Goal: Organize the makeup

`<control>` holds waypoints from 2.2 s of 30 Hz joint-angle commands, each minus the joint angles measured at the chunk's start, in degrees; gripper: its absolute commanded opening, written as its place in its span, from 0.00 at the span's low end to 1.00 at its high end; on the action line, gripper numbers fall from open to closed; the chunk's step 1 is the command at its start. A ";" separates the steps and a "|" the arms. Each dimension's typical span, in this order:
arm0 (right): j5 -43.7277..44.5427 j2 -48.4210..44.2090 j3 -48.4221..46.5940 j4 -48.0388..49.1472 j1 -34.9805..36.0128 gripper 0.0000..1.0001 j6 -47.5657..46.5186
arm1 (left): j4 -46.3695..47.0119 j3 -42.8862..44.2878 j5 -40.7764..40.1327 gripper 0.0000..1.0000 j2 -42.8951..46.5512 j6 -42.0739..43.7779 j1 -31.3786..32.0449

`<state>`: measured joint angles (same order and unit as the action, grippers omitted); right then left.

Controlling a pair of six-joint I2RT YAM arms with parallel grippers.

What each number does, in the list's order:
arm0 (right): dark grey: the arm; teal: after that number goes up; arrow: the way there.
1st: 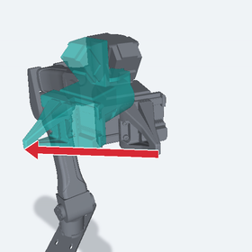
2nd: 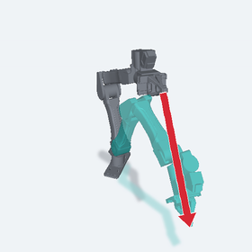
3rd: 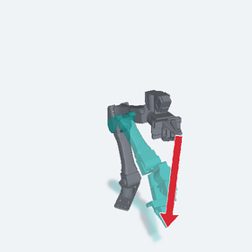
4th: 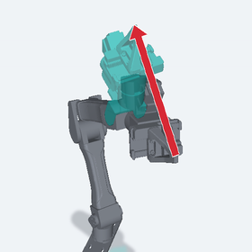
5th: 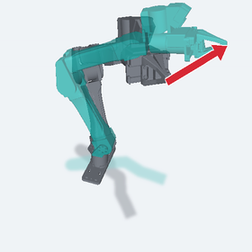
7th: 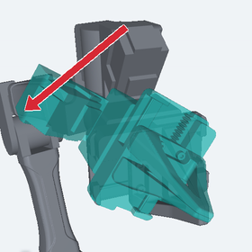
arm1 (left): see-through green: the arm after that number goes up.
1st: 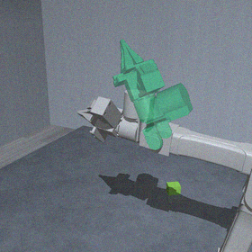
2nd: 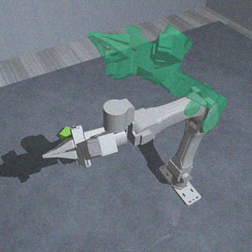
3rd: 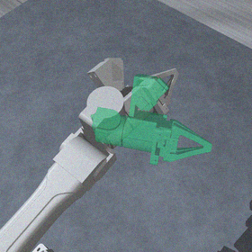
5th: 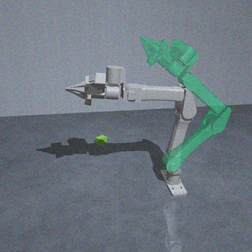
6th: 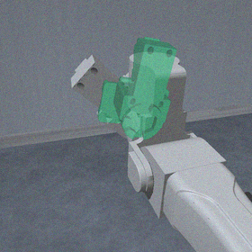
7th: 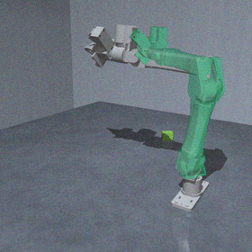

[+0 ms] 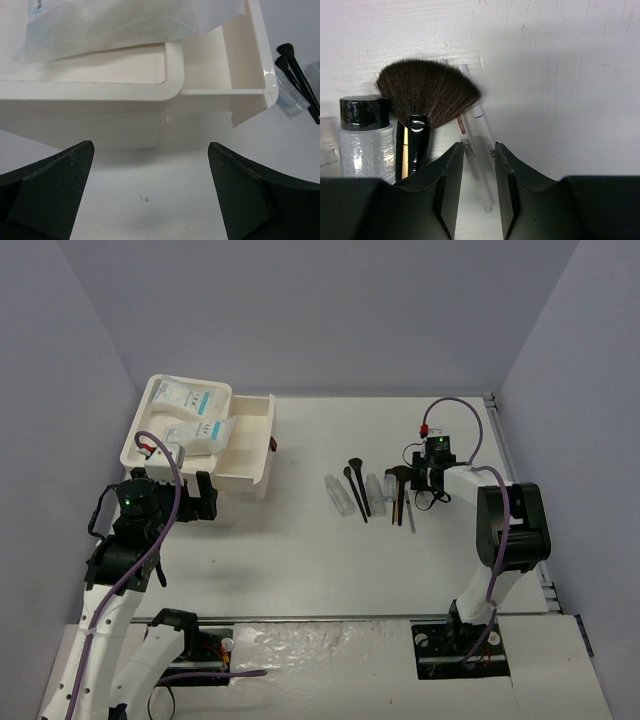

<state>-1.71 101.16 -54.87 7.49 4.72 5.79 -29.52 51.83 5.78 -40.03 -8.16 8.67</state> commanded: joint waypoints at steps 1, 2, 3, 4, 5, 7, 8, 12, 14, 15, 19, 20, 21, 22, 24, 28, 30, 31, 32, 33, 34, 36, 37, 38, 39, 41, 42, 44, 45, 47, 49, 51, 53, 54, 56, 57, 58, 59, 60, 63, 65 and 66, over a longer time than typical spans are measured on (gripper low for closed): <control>-0.28 -0.44 -1.38 1.30 -0.67 0.28 -0.69 | 3.94 1.52 0.40 0.97 -0.22 -0.01 0.12; -0.11 -0.44 -1.38 1.26 -0.71 0.28 -0.69 | 3.94 1.52 0.45 0.97 -0.22 -0.01 0.12; 0.06 -0.43 -1.37 1.23 -0.75 0.28 -0.68 | 3.94 1.52 0.54 0.97 -0.22 -0.01 0.12; 0.16 -0.38 -1.32 1.28 -0.70 0.27 -0.63 | 3.94 1.52 0.49 0.97 -0.22 -0.01 0.12; 0.21 -0.29 -1.25 1.36 -0.76 0.27 -0.56 | 3.94 1.52 0.48 0.97 -0.25 -0.01 0.12; 0.18 -0.16 -1.08 1.58 -1.06 0.26 -0.45 | 3.94 1.52 0.55 0.97 -0.30 -0.01 0.12; 0.09 -0.33 -0.99 1.62 -1.15 0.27 -0.49 | 3.94 1.52 0.55 0.97 -0.25 -0.01 0.12; -0.34 -1.77 -0.85 1.65 -1.28 0.29 -0.67 | 3.94 1.50 0.55 0.97 -0.38 0.00 0.12; -0.45 -2.88 -1.06 1.55 -1.24 0.31 -0.69 | 3.99 1.52 0.65 0.97 -0.51 0.04 0.12; -0.48 -3.45 -1.19 1.48 -1.21 0.32 -0.69 | 4.03 1.52 0.72 0.97 -0.57 0.07 0.12; 0.12 -5.00 -1.57 1.47 -1.38 0.34 -0.60 | 4.03 1.52 0.90 0.97 -0.75 -0.01 0.12; 0.04 -5.01 -1.76 1.44 -1.46 0.33 -0.60 | 4.03 1.52 0.90 0.97 -0.75 -0.01 0.12; -0.03 -5.01 -1.95 1.40 -1.53 0.33 -0.60 | 4.03 1.52 0.90 0.97 -0.75 -0.01 0.12; -0.16 -4.94 -2.10 1.39 -1.62 0.33 -0.64 | 4.03 1.52 0.90 0.97 -0.79 -0.01 0.12; -0.37 -4.56 -2.42 1.33 -1.78 0.31 -0.80 | 4.03 1.52 0.90 0.97 -0.78 -0.01 0.12; -0.57 -3.03 -2.95 1.25 -2.03 0.30 -1.08 | 4.03 1.52 0.90 0.97 -0.93 -0.01 0.12; -0.62 -2.10 -3.05 1.35 -2.03 0.29 -1.18 | 4.08 1.52 0.90 0.97 -0.88 -0.01 0.12; -0.55 -1.62 -3.09 1.40 -2.03 0.29 -1.26 | 4.10 1.52 0.90 0.97 -0.84 0.00 0.12; -0.47 -1.15 -3.21 1.44 -2.16 0.29 -1.39 | 4.06 1.52 0.90 0.97 -0.84 0.05 0.12; -0.41 -0.72 -3.33 1.50 -2.27 0.28 -1.51 | 4.03 1.52 0.90 0.97 -0.84 0.06 0.12; -0.46 -0.42 -3.44 1.60 -2.32 0.28 -1.61 | 4.03 1.52 0.90 0.97 -0.84 0.02 0.12; -0.76 0.08 -3.49 1.72 -2.34 0.28 -1.80 | 4.03 1.52 0.90 0.97 -0.77 -0.01 0.12; -1.07 0.37 -3.46 1.74 -2.34 0.28 -1.87 | 4.00 1.52 0.93 0.97 -0.75 0.02 0.12; -1.44 0.69 -3.40 1.74 -2.34 0.27 -1.92 | 3.94 1.52 0.99 0.97 -0.75 0.08 0.12; -1.63 0.88 -3.28 1.80 -2.40 0.27 -2.04 | 3.94 1.52 0.93 0.97 -0.69 0.08 0.12; -1.82 1.18 -3.12 1.83 -2.38 0.27 -2.10 | 3.94 1.52 0.90 0.97 -0.66 0.13 0.12; -1.89 1.31 -3.05 1.83 -2.35 0.27 -2.10 | 3.94 1.52 0.90 0.97 -0.66 0.16 0.12; -1.76 1.70 -2.91 1.92 -2.43 0.27 -2.05 | 3.94 1.52 0.90 0.97 -0.66 0.08 0.12; -1.63 1.91 -2.81 1.94 -2.41 0.27 -1.97 | 3.94 1.52 0.90 0.97 -0.69 0.08 0.12; -1.23 2.39 -2.61 2.00 -2.41 0.26 -1.84 | 3.94 1.52 0.90 0.97 -0.61 0.15 0.12; -0.44 2.79 -2.28 1.92 -2.35 0.25 -1.84 | 3.94 1.52 0.82 0.97 -0.66 0.08 0.12; 0.70 2.90 -2.09 1.66 -2.34 0.18 -1.50 | 3.86 1.52 0.73 0.97 -0.58 0.08 0.12; 2.14 2.59 -1.72 1.04 -2.71 0.13 -1.24 | 3.92 1.52 0.72 0.97 -0.64 0.08 0.12; 2.86 2.46 -1.56 0.68 -2.89 0.10 -1.11 | 3.94 1.52 0.74 0.97 -0.65 0.09 0.12; 4.53 2.13 -1.64 -0.34 -3.37 0.05 -0.87 | 3.94 1.52 0.81 0.97 -0.58 0.17 0.12; 5.25 1.92 -1.64 -1.08 -3.40 0.02 -0.74 | 3.94 1.52 0.81 0.97 -0.64 0.10 0.12; 5.85 1.25 -1.81 -1.80 -3.38 0.01 -0.63 | 3.94 1.52 0.81 0.97 -0.68 0.10 0.12; 6.39 0.36 -2.07 -2.50 -3.35 0.01 -0.53 | 3.94 1.52 0.81 0.97 -0.72 0.13 0.12; 6.93 -0.52 -2.32 -3.20 -3.31 0.00 -0.44 | 3.94 1.52 0.81 0.97 -0.75 0.16 0.12; 5.18 -5.42 -3.91 -4.79 -2.77 0.00 0.26 | 3.85 1.59 0.58 0.97 -0.59 0.08 0.12; 2.59 -8.72 -5.40 -5.55 -1.95 0.00 1.17 | 3.88 1.60 0.40 0.97 -0.60 0.17 0.12; 0.77 -10.94 -6.52 -5.69 -1.02 0.00 2.75 | 3.85 1.60 0.29 0.97 -0.47 0.22 0.12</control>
<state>1.47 100.13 -56.15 3.61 2.09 5.51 -29.52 51.83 6.12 -40.49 -8.14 8.67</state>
